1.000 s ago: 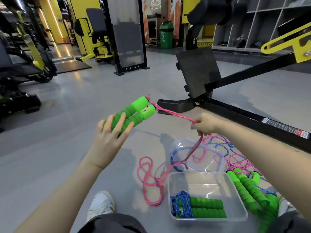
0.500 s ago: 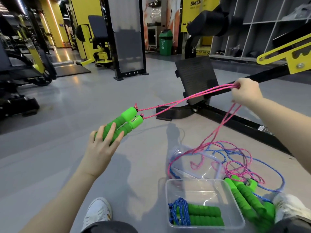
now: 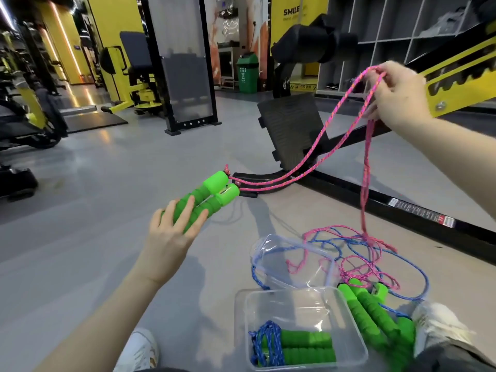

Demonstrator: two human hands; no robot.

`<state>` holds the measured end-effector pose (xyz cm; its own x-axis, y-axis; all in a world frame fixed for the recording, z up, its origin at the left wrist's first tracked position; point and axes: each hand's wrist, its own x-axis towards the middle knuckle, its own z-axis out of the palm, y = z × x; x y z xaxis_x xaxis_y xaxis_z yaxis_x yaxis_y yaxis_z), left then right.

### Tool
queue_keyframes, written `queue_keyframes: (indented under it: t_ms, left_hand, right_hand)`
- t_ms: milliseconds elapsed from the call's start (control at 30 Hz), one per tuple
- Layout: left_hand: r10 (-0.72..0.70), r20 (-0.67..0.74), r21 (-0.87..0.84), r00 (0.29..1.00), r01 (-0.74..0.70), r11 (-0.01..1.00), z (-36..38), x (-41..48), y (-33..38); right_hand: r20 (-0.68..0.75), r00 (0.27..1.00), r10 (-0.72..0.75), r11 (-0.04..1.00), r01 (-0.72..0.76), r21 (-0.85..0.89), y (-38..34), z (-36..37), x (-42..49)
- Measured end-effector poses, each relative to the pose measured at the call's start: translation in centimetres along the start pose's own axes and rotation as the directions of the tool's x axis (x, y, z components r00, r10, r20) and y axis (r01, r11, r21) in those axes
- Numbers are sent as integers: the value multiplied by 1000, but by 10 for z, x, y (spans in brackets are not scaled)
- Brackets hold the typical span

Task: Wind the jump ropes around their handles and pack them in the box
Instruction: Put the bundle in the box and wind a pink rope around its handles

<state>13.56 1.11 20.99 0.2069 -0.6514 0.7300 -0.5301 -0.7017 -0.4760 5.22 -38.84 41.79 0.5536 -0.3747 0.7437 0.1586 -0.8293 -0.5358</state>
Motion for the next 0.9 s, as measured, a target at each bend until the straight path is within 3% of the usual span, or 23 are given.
queue_keyframes:
  t_ms: [133,167,233,267,333,400,433,467,533,600,667,700,767,833,900]
  left_hand:
    - [-42,-90,-9,995,41,999,-2,22,11]
    - [-47,-113,-11,992,46,999,-2,26,13]
    - [-42,-150,-17,988,40,999,-1,34,15]
    - [-37,-159,-26,987,33,999,-1,37,16]
    - [-35,-157,-51,987,28,998,-3,42,19]
    - [-34,-138,-75,990,23,997,-5,45,21]
    - [-28,-130,-86,991,17,996,-7,46,22]
    - [-22,-128,-96,992,9,995,-9,48,24]
    - [-9,-144,-117,990,-9,993,-14,53,29]
    - [15,-176,-133,984,-38,990,-19,58,36]
    - [32,-216,-140,976,-63,988,-24,61,45]
    - [35,-232,-140,972,-68,988,-26,64,49]
    - [21,-253,-139,967,-58,989,-27,65,51]
    - [0,-256,-120,967,-32,992,-22,60,43]
    - [-37,-222,-86,974,18,996,-12,47,25]
  right_hand:
    - [-209,966,-149,975,179,132,-18,-17,14]
    - [-145,970,-193,979,200,35,-19,-19,13]
    - [284,940,-187,928,264,-262,-13,-20,2]
    - [536,843,-47,889,280,-363,-7,-17,-9]
    - [786,530,319,842,222,-491,1,-9,-40]
    - [801,222,556,762,250,-598,12,2,-67]
    - [763,118,635,713,292,-638,18,8,-77]
    - [738,72,671,689,306,-657,25,13,-85]
    - [793,112,599,787,103,-609,33,22,-96]
    - [863,265,430,891,-277,-359,29,34,-103]
    - [869,417,267,850,-527,-8,11,49,-112]
    - [869,456,191,795,-591,135,2,58,-114]
    - [891,449,58,707,-649,281,-14,76,-119]
    - [941,336,33,650,-723,235,-17,85,-124]
    - [976,188,106,703,-709,60,-6,86,-127]
